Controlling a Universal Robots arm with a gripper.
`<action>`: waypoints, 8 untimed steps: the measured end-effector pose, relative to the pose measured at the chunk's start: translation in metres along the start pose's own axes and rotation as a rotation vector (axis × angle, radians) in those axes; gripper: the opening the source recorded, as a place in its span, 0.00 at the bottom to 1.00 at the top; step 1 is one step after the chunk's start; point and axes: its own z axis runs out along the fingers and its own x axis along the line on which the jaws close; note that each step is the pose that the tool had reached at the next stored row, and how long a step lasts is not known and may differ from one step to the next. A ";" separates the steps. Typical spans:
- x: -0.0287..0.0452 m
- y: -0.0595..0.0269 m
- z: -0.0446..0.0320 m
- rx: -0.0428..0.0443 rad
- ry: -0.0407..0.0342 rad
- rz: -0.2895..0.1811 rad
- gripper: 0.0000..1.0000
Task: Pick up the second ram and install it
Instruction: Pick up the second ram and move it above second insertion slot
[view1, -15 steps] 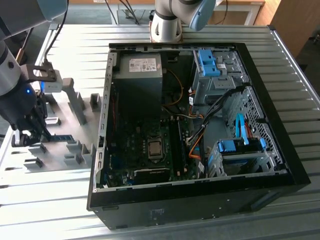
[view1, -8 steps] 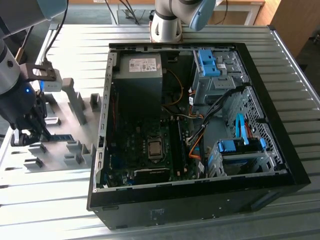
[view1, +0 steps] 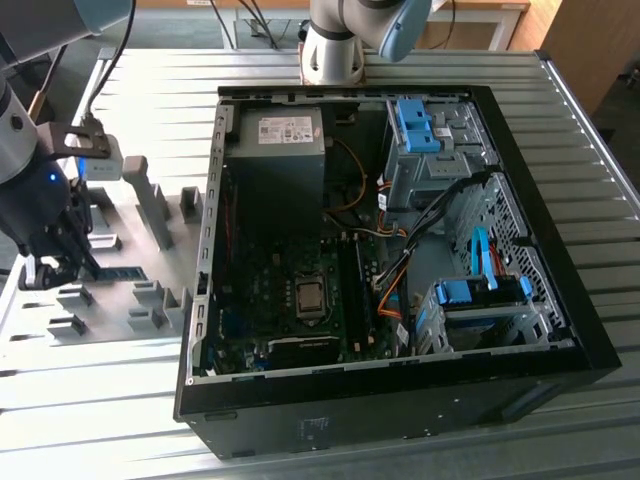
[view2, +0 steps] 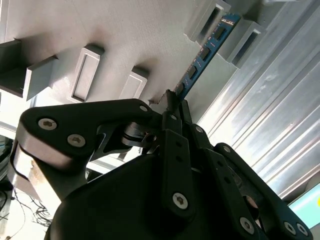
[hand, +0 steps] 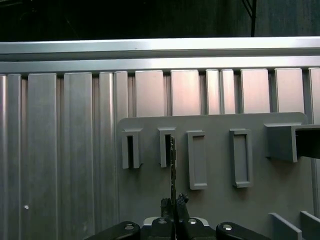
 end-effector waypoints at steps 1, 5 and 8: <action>0.0000 0.0000 -0.0006 0.0001 -0.0001 0.000 0.14; -0.0001 0.0001 -0.0026 0.0002 -0.0002 0.002 0.14; -0.0001 0.0001 -0.0042 0.0002 -0.0001 0.003 0.14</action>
